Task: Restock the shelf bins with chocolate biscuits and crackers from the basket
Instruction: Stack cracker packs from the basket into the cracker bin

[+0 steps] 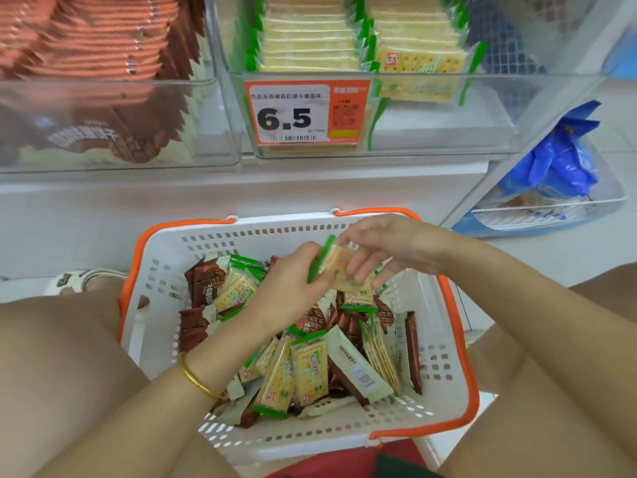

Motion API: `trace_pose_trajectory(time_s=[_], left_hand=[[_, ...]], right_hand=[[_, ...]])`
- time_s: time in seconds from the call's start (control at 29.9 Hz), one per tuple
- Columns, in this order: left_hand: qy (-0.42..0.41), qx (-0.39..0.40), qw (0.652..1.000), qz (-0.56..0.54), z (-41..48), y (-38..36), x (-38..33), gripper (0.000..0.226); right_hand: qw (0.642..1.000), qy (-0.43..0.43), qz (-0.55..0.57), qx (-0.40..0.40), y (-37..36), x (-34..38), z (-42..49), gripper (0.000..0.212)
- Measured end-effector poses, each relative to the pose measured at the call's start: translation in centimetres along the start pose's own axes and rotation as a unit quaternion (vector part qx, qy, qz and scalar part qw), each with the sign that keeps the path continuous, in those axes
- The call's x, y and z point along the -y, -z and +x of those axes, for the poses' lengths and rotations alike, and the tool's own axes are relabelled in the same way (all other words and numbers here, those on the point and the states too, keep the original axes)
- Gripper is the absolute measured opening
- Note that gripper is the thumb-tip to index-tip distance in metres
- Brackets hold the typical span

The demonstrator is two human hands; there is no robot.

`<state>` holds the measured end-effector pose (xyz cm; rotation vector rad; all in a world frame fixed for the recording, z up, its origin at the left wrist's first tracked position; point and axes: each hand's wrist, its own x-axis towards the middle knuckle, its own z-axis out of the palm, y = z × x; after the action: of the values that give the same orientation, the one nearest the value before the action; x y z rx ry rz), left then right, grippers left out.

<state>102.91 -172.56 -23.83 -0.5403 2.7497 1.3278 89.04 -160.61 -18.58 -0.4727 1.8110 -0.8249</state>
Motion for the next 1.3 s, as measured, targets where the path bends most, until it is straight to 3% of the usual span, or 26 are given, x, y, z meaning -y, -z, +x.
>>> trace_pose_trajectory(time_s=[0.1,0.2,0.37,0.5,0.57,0.67,0.77,0.84,0.9,0.97,1.07,1.14,1.3], left_hand=[[0.064,0.012,0.991,-0.120,0.0,0.8,0.4,0.010],[0.093,0.024,0.980,-0.176,-0.2,0.9,0.6,0.015],[0.114,0.011,0.958,-0.264,-0.4,0.9,-0.2,0.018],[0.079,0.017,0.955,-0.285,-0.4,2.2,-2.0,0.018],[0.028,-0.004,0.971,-0.239,0.1,3.7,-3.8,0.016],[-0.096,-0.130,0.979,-0.121,1.1,7.0,-7.7,0.018],[-0.250,-0.278,0.926,0.052,2.2,10.1,-11.9,0.023],[-0.283,-0.308,0.888,0.190,4.1,11.2,-13.3,0.031],[-0.242,-0.272,0.885,0.291,6.2,11.5,-13.8,0.041],[-0.185,-0.241,0.885,0.354,7.5,11.0,-13.6,0.049],[-0.168,-0.241,0.860,0.416,8.0,10.3,-13.0,0.056],[-0.177,-0.244,0.861,0.410,8.0,10.4,-12.9,0.046],[-0.201,-0.245,0.859,0.401,8.0,10.3,-12.7,0.036]], right_hand=[[0.990,0.065,-0.100,-0.078,0.8,0.0,0.2,0.022],[0.956,0.101,-0.235,-0.144,1.4,-0.1,0.6,0.023],[0.962,0.118,-0.242,-0.038,1.1,-0.2,-0.1,0.025],[0.952,0.153,-0.262,-0.030,0.9,0.5,-1.0,0.028],[0.958,0.172,-0.224,-0.046,2.6,2.0,-2.7,0.023],[0.967,0.205,-0.130,-0.082,7.1,5.1,-7.1,0.020],[0.946,0.268,-0.043,-0.175,11.2,7.8,-10.0,0.024],[0.921,0.293,-0.014,-0.257,13.5,9.7,-10.0,0.019],[0.891,0.305,-0.071,-0.329,15.5,11.6,-8.9,0.019],[0.860,0.285,-0.218,-0.363,16.6,13.2,-7.1,0.029],[0.822,0.227,-0.415,-0.318,16.9,13.7,-3.6,0.038],[0.792,0.204,-0.502,-0.283,16.6,13.2,-1.4,0.038],[0.732,0.209,-0.582,-0.286,16.5,12.3,0.6,0.034]])
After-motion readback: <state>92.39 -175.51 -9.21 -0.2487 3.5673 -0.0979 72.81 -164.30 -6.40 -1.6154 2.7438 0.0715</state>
